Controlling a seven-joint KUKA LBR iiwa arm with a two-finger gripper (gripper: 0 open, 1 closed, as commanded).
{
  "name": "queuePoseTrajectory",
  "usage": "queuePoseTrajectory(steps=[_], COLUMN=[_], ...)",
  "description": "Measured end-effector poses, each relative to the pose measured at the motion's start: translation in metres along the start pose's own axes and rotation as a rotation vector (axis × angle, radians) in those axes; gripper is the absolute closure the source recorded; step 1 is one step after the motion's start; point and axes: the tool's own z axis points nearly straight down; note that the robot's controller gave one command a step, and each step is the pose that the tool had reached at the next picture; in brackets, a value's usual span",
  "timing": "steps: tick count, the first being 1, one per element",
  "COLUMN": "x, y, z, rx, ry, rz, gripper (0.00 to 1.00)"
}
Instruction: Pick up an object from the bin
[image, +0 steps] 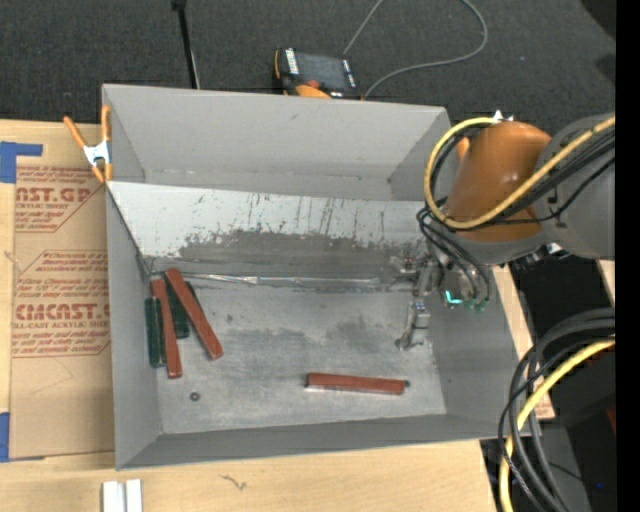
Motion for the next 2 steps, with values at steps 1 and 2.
queuePoseTrajectory(steps=[1,2], x=[0.0689,0.0649], y=[0.0543,0.0514], z=[0.0747,0.0704], rx=[-0.003,0.001], ry=[0.005,-0.004], rz=[-0.099,-0.096], gripper=[0.00,1.00])
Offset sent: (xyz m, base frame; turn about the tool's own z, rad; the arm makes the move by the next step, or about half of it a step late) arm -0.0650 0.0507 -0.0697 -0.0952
